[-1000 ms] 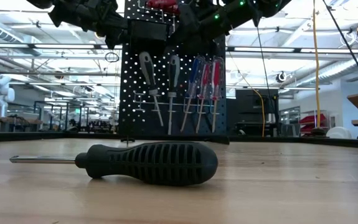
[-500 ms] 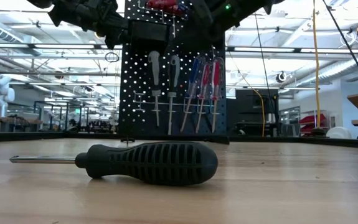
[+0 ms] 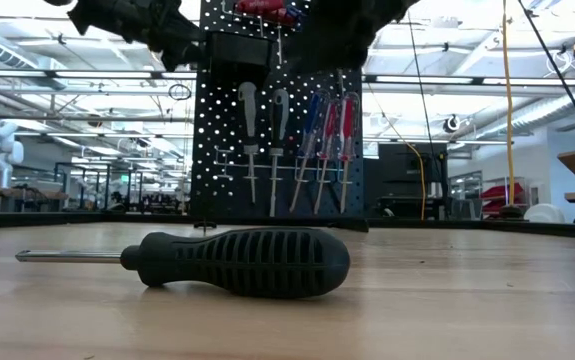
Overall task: Hang tools onto peg board
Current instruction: Hang the black screwdriver on the pegboard
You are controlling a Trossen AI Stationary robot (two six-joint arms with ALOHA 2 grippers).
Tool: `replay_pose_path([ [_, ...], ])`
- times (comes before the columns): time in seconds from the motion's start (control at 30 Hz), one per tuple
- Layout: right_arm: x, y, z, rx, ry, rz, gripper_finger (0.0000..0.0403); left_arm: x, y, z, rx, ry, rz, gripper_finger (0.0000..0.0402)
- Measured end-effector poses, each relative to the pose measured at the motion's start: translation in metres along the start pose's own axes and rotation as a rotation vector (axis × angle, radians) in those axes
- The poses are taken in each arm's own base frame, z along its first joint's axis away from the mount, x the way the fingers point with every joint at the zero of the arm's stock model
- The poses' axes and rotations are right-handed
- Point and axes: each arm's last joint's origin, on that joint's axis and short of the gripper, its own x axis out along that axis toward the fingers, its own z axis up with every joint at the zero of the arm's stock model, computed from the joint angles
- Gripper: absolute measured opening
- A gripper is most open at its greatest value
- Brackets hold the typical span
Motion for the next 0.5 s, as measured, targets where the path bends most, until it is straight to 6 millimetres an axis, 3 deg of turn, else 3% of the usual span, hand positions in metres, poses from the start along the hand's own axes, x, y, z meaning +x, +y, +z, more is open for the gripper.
replay_pose_path([
  [0.23,0.0,0.04,-0.012,0.015,0.057,0.091,0.0286,-0.013,-0.009,0.003,-0.002,0.0,0.011,0.026],
  [0.5,0.029,0.08,-0.046,0.149,0.215,0.191,0.0286,-0.015,-0.031,-0.006,-0.048,0.111,-0.079,0.026],
])
